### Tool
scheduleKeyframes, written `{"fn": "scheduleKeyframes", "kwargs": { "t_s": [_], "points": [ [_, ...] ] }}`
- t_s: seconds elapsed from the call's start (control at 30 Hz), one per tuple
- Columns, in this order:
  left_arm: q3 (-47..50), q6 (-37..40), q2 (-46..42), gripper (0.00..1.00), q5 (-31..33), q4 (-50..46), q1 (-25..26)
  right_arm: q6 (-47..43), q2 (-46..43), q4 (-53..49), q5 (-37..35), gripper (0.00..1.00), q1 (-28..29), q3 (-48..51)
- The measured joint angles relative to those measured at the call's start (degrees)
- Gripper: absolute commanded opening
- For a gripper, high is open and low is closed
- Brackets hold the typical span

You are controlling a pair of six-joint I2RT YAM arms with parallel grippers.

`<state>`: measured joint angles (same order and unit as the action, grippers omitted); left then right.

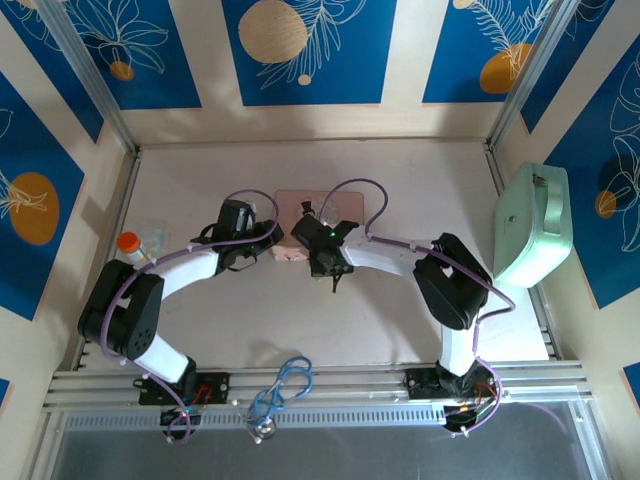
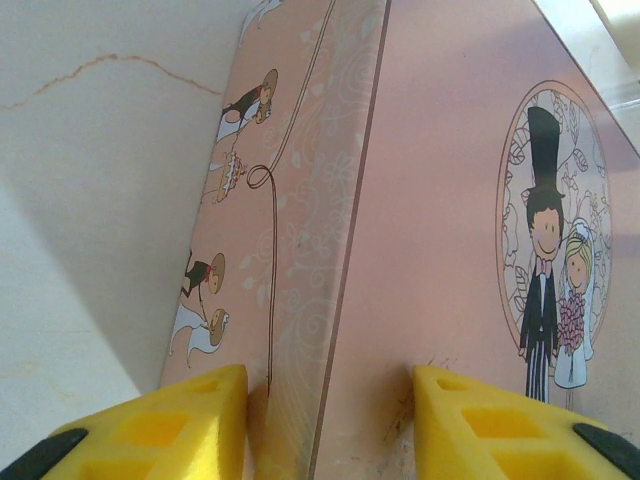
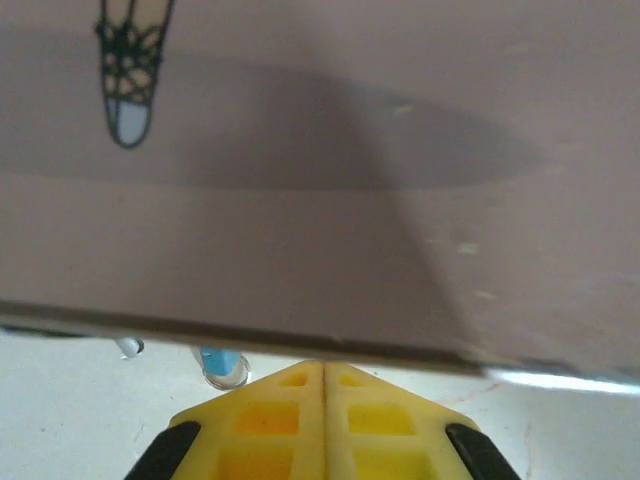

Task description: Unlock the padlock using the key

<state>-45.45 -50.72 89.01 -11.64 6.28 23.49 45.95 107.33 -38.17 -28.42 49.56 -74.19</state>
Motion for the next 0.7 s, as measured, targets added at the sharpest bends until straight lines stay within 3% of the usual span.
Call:
{"fn": "scheduleKeyframes", "kwargs": {
  "t_s": [0.7],
  "points": [
    [-0.1, 0.0, 0.0, 0.39, -0.1, -0.1, 0.0, -3.4, 5.4, -0.1, 0.2, 0.05, 2.1, -7.5]
  ]
}}
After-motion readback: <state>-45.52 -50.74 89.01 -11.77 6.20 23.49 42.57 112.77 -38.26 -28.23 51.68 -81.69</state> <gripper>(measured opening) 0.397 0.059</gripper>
